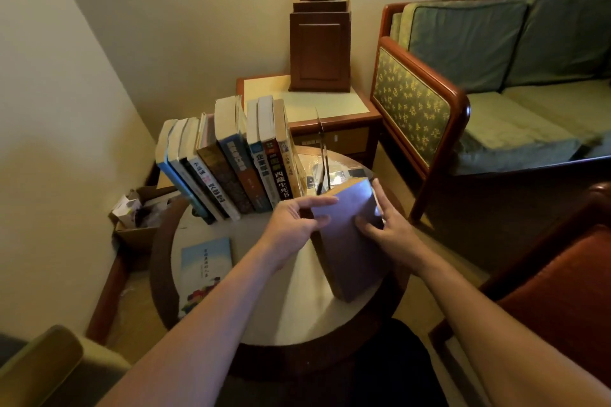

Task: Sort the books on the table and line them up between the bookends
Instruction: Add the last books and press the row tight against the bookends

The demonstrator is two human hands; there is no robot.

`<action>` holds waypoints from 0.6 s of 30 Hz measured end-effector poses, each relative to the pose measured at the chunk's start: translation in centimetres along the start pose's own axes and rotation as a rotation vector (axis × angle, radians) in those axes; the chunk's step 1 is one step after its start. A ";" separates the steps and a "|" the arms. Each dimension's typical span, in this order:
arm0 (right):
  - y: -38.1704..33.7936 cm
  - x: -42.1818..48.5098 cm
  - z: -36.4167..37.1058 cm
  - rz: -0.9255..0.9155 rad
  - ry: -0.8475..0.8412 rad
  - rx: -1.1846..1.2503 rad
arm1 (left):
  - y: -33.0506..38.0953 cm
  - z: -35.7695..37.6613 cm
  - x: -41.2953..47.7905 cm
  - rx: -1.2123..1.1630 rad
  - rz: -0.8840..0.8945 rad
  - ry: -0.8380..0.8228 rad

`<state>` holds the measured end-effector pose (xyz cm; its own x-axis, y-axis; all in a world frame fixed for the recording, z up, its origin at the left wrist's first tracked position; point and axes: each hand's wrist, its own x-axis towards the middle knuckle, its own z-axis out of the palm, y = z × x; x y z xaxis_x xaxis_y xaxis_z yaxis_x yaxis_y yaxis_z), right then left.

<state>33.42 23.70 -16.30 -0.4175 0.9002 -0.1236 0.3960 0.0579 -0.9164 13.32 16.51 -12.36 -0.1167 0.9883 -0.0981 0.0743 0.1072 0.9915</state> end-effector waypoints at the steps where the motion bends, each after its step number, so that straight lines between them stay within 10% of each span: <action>1: -0.5 -0.1 -0.1 0.008 -0.014 0.063 | 0.4 -0.2 -0.3 0.058 0.032 -0.034; 12: -4.4 -2.5 4.8 -0.191 0.040 0.140 | 3.2 -6.6 -2.8 0.461 0.289 -0.057; 18: -4.2 -5.6 11.0 -0.416 0.214 -0.251 | -0.6 -6.7 -4.5 0.407 0.274 0.326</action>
<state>25.10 13.72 -15.91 -0.4151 0.8456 0.3357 0.4271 0.5069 -0.7487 7.17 11.29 -11.98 -0.3331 0.9084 0.2528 0.5116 -0.0511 0.8577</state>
